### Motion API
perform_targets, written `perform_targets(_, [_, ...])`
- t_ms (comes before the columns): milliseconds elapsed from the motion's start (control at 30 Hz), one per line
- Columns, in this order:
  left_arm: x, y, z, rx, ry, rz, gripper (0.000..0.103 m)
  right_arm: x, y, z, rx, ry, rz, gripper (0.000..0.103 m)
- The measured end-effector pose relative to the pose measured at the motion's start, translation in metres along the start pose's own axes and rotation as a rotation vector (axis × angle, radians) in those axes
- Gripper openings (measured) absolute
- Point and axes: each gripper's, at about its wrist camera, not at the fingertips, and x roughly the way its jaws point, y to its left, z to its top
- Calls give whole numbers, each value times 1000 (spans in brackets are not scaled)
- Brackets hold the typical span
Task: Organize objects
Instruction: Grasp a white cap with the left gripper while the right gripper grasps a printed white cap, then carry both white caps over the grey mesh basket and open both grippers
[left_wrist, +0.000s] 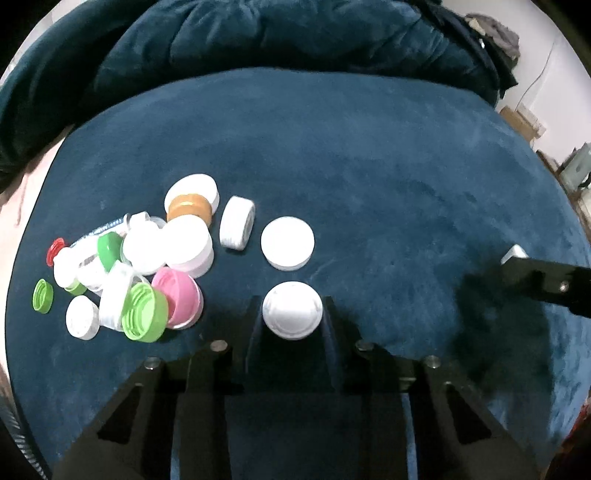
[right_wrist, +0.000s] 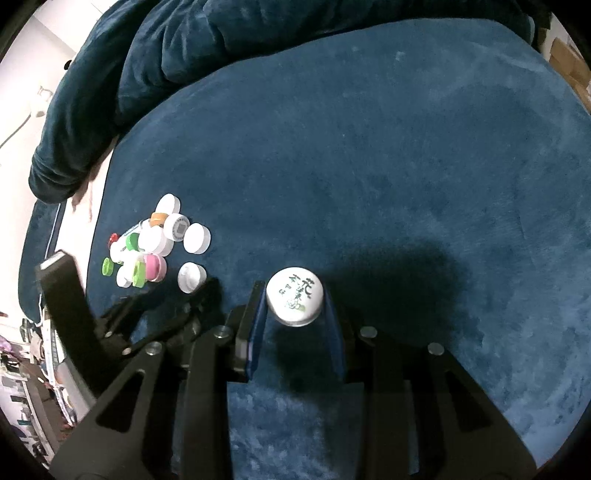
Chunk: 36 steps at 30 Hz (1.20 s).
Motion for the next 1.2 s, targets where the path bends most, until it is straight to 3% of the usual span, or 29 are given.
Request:
perform_targets(267, [-32,14,-4,-14,-45,22,31,-5,16,-3,-27,-3,37,31])
perform_targets(667, [-126,75,-27,-100,-126,94,31,-19,81,-31,-91,-19,101,31])
perform_targets(867, [-183,129,-55,-192,-192,146,31,-17,155,-54,-214,-5,160,31])
perform_targets(1200, [-261,255,-161,-480,-201,275,31,-6,291,-123,-455,59,300,31])
